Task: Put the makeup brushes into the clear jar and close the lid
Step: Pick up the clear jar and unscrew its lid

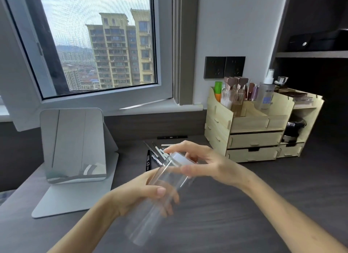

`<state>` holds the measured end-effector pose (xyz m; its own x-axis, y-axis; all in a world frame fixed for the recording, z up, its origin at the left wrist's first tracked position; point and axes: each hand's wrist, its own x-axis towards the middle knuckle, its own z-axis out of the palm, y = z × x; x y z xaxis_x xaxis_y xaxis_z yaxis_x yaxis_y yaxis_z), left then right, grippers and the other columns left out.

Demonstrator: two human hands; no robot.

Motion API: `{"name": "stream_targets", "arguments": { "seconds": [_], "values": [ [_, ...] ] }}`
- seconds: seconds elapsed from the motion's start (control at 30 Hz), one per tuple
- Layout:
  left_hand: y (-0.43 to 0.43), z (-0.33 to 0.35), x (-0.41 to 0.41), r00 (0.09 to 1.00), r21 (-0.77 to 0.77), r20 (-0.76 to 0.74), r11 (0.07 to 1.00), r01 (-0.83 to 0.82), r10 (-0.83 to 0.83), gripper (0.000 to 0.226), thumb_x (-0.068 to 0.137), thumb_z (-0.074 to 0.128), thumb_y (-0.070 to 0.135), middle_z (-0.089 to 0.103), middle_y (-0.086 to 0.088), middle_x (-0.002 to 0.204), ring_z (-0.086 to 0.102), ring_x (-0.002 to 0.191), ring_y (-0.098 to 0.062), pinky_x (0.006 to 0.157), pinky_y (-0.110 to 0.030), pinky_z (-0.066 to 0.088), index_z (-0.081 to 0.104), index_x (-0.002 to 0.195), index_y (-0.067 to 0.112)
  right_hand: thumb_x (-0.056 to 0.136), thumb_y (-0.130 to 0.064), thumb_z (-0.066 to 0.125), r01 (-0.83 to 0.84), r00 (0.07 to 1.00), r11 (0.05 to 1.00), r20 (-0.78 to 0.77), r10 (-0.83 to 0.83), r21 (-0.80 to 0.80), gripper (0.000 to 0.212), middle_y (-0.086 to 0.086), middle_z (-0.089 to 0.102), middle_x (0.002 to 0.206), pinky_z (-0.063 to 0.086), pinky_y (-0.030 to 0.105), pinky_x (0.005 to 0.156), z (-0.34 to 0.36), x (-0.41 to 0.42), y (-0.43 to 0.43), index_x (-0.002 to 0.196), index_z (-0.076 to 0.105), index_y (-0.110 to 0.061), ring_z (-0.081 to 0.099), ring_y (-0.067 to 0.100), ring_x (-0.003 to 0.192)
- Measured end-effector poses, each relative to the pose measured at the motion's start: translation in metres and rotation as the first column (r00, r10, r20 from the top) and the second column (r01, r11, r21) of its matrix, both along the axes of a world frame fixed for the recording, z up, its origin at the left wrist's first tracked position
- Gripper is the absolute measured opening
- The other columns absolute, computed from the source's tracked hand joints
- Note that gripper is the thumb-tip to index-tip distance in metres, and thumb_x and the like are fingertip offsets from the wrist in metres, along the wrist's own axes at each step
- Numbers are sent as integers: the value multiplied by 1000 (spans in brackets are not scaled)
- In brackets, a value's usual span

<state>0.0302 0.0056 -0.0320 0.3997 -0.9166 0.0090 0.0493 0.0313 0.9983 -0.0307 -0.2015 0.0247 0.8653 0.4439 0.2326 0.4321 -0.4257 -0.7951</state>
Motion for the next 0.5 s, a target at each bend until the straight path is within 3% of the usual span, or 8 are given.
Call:
{"name": "stream_targets", "arguments": {
  "seconds": [0.1,0.17,0.23,0.27,0.37,0.5],
  "values": [
    [5,-3,0,951,-110,-143,960,258,-273,70,78,68,43,65,-16,100,67,80,-28,72,-36,53,41,137,17,80,-30,63,-65,993,998,95,65,-4,44,-15,53,121,46,26,84,13,-3,-13,122,55,-34,57,7,95],
    [11,0,1,936,-241,-221,946,218,-272,69,83,63,42,66,-18,103,67,82,-27,73,-36,54,37,139,11,74,-33,69,15,990,982,132,-41,188,44,-7,56,123,52,29,88,17,-3,-30,117,57,-35,63,19,102],
    [21,2,8,936,-322,-332,947,5,-117,67,79,69,39,66,-22,102,67,81,-30,73,-39,55,45,134,9,66,-41,76,185,969,898,77,-234,399,47,-2,61,118,55,27,82,11,-3,-48,109,58,-38,68,20,100],
    [28,0,12,933,-330,-361,935,-129,2,68,74,73,39,67,-22,101,67,80,-31,74,-41,55,50,130,10,63,-46,78,281,946,857,23,-322,432,47,-1,63,116,53,25,81,1,-2,-56,105,57,-41,68,17,99],
    [43,-11,23,876,-274,-237,837,-475,419,59,77,65,39,68,-18,106,67,85,-28,79,-40,55,48,131,21,52,-58,81,557,828,785,-102,-552,271,52,-1,68,107,46,26,81,-46,4,-69,93,53,-45,64,14,98],
    [42,-22,25,732,-246,-73,699,-672,678,67,66,75,35,70,-7,110,67,96,-18,80,-30,51,47,127,35,61,-28,86,760,650,640,-118,-751,117,50,4,59,99,43,22,66,-107,12,-74,91,46,-22,56,17,85]
  ]
}}
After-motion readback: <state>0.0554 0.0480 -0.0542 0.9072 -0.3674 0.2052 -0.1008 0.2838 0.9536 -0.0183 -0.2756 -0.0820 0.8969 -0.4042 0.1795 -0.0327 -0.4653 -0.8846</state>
